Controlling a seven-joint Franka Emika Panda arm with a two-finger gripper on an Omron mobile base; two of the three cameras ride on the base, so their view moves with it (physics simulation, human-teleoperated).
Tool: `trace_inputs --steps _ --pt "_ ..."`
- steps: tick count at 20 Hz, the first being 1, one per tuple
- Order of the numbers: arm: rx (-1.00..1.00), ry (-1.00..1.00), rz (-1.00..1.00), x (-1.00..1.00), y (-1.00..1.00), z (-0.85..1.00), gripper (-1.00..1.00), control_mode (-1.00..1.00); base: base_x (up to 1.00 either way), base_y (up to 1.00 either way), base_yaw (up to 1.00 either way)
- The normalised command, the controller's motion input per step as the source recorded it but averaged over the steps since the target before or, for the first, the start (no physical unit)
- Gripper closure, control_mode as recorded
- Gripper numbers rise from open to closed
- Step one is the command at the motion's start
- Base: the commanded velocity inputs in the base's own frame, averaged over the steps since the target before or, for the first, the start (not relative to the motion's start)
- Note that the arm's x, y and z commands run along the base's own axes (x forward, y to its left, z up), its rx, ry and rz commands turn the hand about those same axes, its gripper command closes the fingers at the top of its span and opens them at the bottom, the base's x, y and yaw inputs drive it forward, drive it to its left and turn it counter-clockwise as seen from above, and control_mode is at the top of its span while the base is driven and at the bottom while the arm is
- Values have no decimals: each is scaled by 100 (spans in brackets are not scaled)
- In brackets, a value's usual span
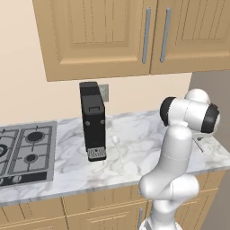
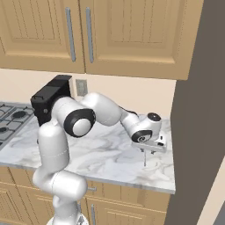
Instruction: Take the fork and place it on the left side of the plate. Then take the spoon and place it on the right side of the plate. Make sure they're directly next to the plate.
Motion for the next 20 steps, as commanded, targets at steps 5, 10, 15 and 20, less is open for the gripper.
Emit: trace_inputs --steps 5,10,15,20 --pt "0 0 0 -40 0 12 100 -100 0 0 0" --pt "0 1 0 -38 16 47 100 -100 0 0 0" --pt "0 3 0 -11 37 37 100 -100 0 0 0" --pt "0 2 0 -27 53 28 100 -100 0 0 0"
